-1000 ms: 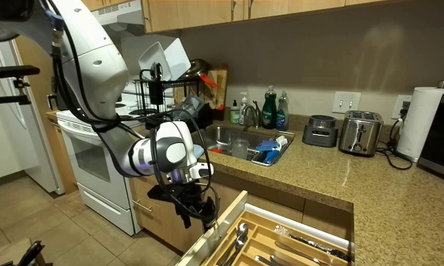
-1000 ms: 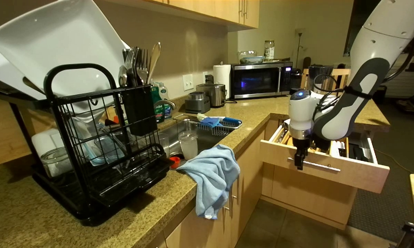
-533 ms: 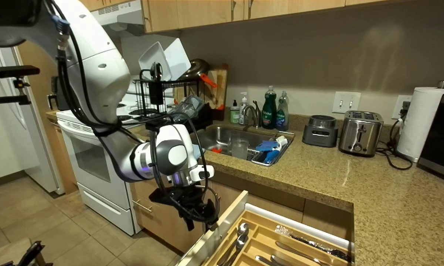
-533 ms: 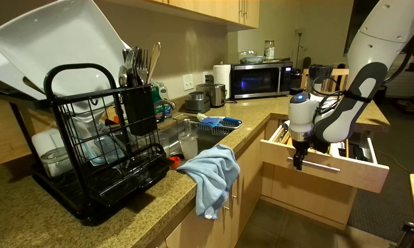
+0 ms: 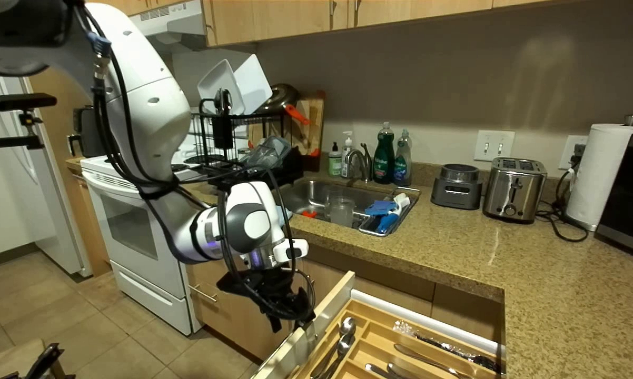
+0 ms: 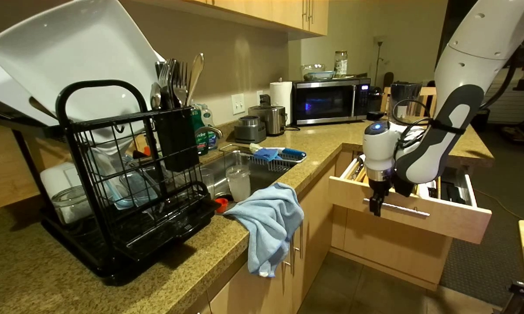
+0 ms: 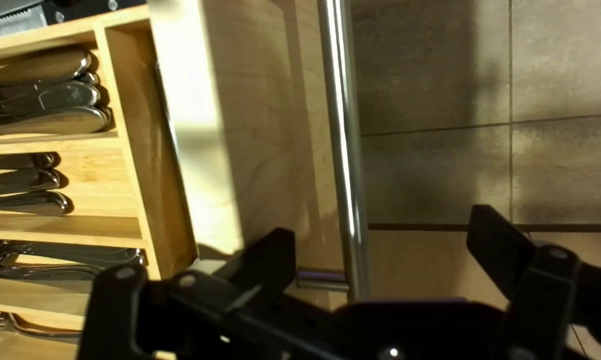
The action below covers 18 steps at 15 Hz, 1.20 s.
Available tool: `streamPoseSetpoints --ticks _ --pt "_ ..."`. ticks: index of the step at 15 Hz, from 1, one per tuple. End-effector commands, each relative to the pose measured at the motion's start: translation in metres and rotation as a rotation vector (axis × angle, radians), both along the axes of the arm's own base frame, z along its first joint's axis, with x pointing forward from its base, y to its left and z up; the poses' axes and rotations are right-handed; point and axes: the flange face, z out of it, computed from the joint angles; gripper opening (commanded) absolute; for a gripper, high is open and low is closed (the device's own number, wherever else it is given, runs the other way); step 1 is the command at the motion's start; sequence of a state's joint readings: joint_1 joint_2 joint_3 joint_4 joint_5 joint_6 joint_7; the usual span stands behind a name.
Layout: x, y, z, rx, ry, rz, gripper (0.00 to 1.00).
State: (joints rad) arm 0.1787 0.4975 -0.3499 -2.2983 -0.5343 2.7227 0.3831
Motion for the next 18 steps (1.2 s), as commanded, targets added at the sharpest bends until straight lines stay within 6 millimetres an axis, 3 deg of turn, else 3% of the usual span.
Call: streamPoseSetpoints --ticks 1,7,18 --pt "0.011 -0.036 0.006 -0.058 -0.042 -0.027 1.00" --pt "0.015 -0.053 0.009 -0.094 -0.060 -0.077 1.00" --pt "0.033 -0.103 0.026 -0.160 -0.112 -0.156 1.00"
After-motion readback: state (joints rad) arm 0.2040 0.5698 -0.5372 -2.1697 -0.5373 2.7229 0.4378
